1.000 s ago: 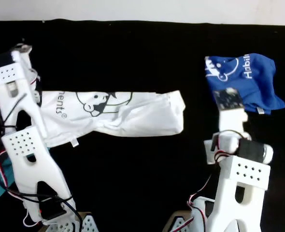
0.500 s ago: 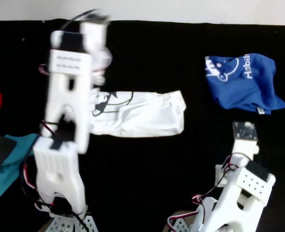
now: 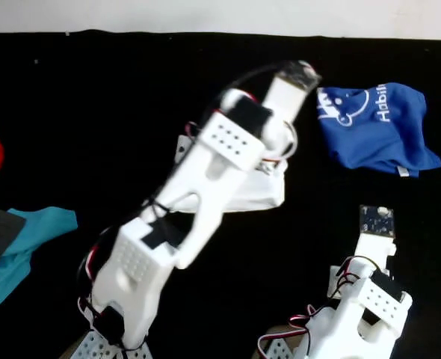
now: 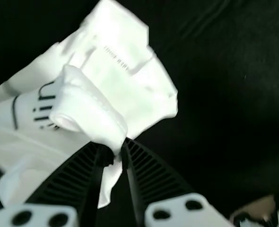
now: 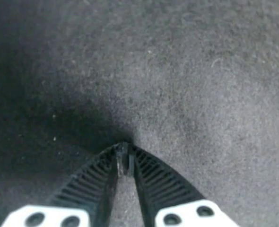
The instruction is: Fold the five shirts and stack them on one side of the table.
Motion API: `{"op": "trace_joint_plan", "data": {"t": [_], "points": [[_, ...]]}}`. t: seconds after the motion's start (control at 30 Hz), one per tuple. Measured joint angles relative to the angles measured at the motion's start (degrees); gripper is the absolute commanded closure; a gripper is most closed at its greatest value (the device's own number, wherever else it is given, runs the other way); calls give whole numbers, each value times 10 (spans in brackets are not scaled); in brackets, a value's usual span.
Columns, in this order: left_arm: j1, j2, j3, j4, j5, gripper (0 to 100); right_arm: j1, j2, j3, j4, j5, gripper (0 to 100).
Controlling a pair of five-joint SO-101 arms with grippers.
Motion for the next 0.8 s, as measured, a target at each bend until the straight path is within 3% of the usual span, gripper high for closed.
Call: {"op": "trace_joint_plan", "data": {"t": [0.13,0.43,0.6,0.8], "points": [[4,41,0,-61,1,991,1,0,6,-18,-42,991],[27,60,0,-138,1,985,1,0,6,-22,-51,991],[27,61,0,-146,1,846,1,0,6,-22,-51,991],[-35,61,-25,-109,0,887,1,0,7,-22,-51,991]]}}
